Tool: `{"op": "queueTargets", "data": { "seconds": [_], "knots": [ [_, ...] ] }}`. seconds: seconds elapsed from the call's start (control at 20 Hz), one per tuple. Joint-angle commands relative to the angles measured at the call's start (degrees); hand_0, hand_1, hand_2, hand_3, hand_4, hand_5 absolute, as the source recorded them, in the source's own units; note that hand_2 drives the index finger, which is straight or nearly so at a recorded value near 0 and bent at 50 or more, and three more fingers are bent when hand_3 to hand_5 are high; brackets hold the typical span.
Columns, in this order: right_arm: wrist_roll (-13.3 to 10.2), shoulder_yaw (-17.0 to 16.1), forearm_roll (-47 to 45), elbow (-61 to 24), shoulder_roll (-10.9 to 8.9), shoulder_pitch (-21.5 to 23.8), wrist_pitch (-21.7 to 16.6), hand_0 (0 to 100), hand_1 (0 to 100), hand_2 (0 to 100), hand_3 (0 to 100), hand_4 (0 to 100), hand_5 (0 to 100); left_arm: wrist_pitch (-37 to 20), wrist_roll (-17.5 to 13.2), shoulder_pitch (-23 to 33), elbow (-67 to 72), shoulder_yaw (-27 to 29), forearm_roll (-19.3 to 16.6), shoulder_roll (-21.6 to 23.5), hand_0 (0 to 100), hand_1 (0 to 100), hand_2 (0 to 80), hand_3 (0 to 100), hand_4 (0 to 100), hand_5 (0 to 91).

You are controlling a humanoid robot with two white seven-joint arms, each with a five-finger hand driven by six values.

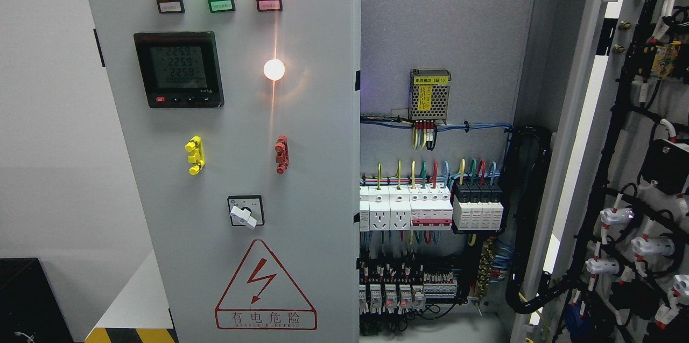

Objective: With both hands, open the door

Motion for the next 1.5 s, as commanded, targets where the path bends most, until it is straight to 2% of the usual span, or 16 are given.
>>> {"op": "queueTargets", "data": {
  "seconds": [0.0, 0.15, 0.5, 0.6, 0.85, 0.95, 1.0, 1.15, 1.45],
  "knots": [
    [0.0, 0.0, -0.53, 0.0, 0.0, 0.08, -0.04, 19, 0, 0, 0, 0, 0, -4.34, 0.0, 9.08, 24.7, 0.4, -2.87, 0.02, 0, 0, 0.0, 0, 0, 0.0],
    [0.0, 0.0, -0.61, 0.0, 0.0, -0.01, -0.04, 19, 0, 0, 0, 0, 0, -8.21, -0.09, 11.99, 35.23, 0.84, -2.87, -4.02, 0, 0, 0.0, 0, 0, 0.0],
    [0.0, 0.0, -0.62, 0.0, 0.0, -0.01, -0.04, 19, 0, 0, 0, 0, 0, -15.51, -0.79, 12.17, 64.07, 0.92, -2.96, -15.71, 0, 0, 0.0, 0, 0, 0.0],
    [0.0, 0.0, -0.62, 0.0, 0.0, -0.01, -0.04, 19, 0, 0, 0, 0, 0, -16.31, -0.79, 12.09, 71.19, 1.45, -2.96, -19.05, 0, 0, 0.0, 0, 0, 0.0],
    [0.0, 0.0, -0.61, 0.0, 0.0, 0.08, -0.04, 19, 0, 0, 0, 0, 0, -16.4, -0.79, 12.08, 86.49, 8.3, -3.14, -28.45, 0, 0, 0.0, 0, 0, 0.0],
    [0.0, 0.0, -0.62, 0.0, 0.0, -0.01, -0.04, 19, 0, 0, 0, 0, 0, -16.48, -0.79, 11.91, 91.85, 8.66, -3.31, -31.79, 0, 0, 0.0, 0, 0, 0.0],
    [0.0, 0.0, -0.62, 0.0, 0.0, -0.01, -0.04, 19, 0, 0, 0, 0, 0, -16.48, -0.79, 11.39, 94.14, 8.66, -4.27, -33.12, 0, 0, 0.0, 0, 0, 0.0],
    [0.0, 0.0, -0.62, 0.0, 0.0, -0.01, -0.04, 19, 0, 0, 0, 0, 0, -16.4, -0.79, 9.63, 99.24, 9.01, -10.32, -35.06, 0, 0, 0.0, 0, 0, 0.0],
    [0.0, 0.0, -0.62, 0.0, 0.0, -0.01, -0.04, 19, 0, 0, 0, 0, 0, -16.22, -0.62, 10.06, 100.05, 9.01, -19.47, -35.68, 0, 0, 0.0, 0, 0, 0.0]
  ]
}}
